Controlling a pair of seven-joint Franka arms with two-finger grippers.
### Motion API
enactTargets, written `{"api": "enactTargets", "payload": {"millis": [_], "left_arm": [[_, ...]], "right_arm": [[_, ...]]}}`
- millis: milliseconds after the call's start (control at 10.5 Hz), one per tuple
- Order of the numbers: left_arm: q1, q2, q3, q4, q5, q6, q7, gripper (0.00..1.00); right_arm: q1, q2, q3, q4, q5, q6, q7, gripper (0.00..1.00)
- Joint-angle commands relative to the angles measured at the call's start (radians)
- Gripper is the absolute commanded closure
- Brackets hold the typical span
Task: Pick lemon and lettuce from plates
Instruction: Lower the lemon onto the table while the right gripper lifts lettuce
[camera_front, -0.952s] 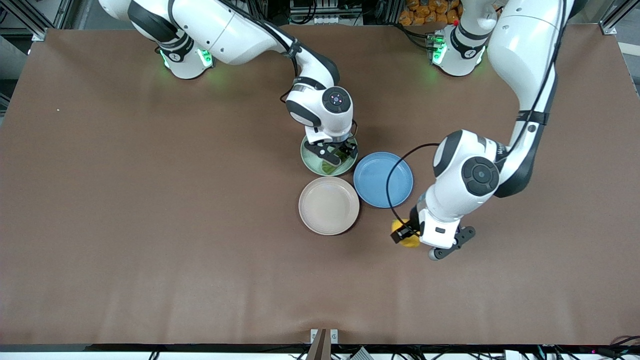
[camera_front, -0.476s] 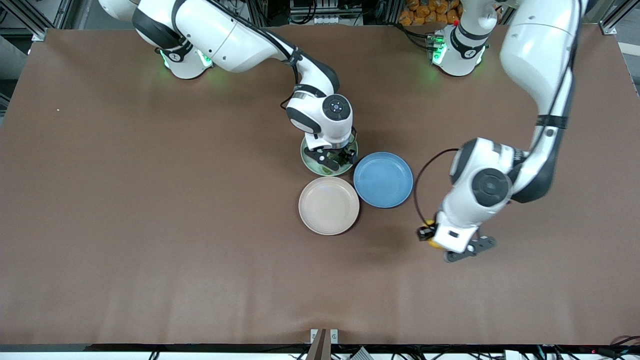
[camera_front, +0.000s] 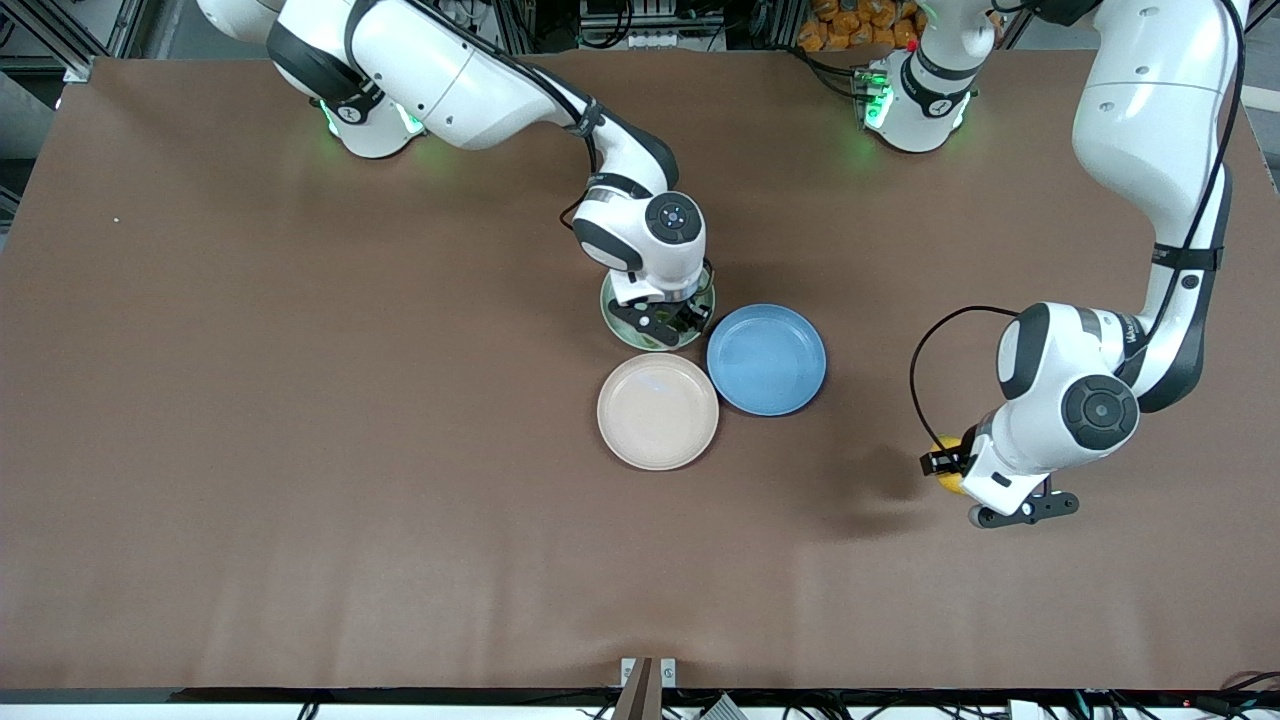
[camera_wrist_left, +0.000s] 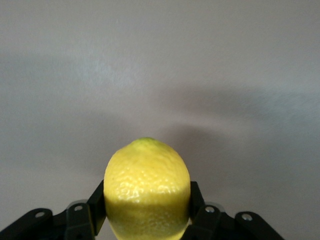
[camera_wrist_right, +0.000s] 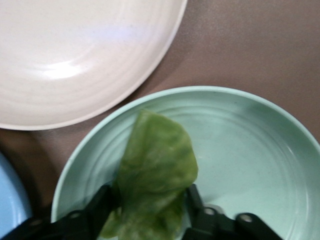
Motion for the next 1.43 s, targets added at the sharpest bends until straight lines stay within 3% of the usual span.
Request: {"api": "enactTargets", "payload": {"millis": [0, 190, 571, 857, 952, 1048, 1333], "left_arm": [[0.018, 0.002, -0.011, -0.052, 0.025, 0.014, 0.019, 1.00], [0.030, 0.002, -0.013, -0.081, 0.025, 0.029, 0.042, 1.00], [0.029, 0.028, -0.013, -0.089, 0.024, 0.032, 0.042, 1.00], [0.026, 0.043, -0.013, -0.082, 0.024, 0.034, 0.040, 0.73], [0.023, 0.046, -0.013, -0.081, 0.022, 0.034, 0.040, 0.49], [0.023, 0.051, -0.013, -0.079, 0.010, 0.040, 0.039, 0.00], [0.026, 0.048, -0.013, -0.076, 0.010, 0.041, 0.037, 0.00]], "right_arm": [[-0.012, 0.020, 0.008, 0.017, -0.026, -0.019, 0.011, 0.72], [-0.013, 0.016, 0.008, 0.017, -0.026, -0.023, 0.009, 0.99], [-0.030, -0.020, 0.010, 0.015, -0.008, -0.055, -0.009, 1.00], [-0.059, -0.070, 0.012, 0.014, 0.029, -0.118, -0.060, 1.00], [-0.077, -0.104, 0.010, 0.014, 0.075, -0.148, -0.108, 1.00], [-0.097, -0.136, 0.010, 0.014, 0.104, -0.195, -0.162, 1.00], [-0.180, -0.223, 0.010, 0.000, 0.133, -0.291, -0.265, 1.00]]}}
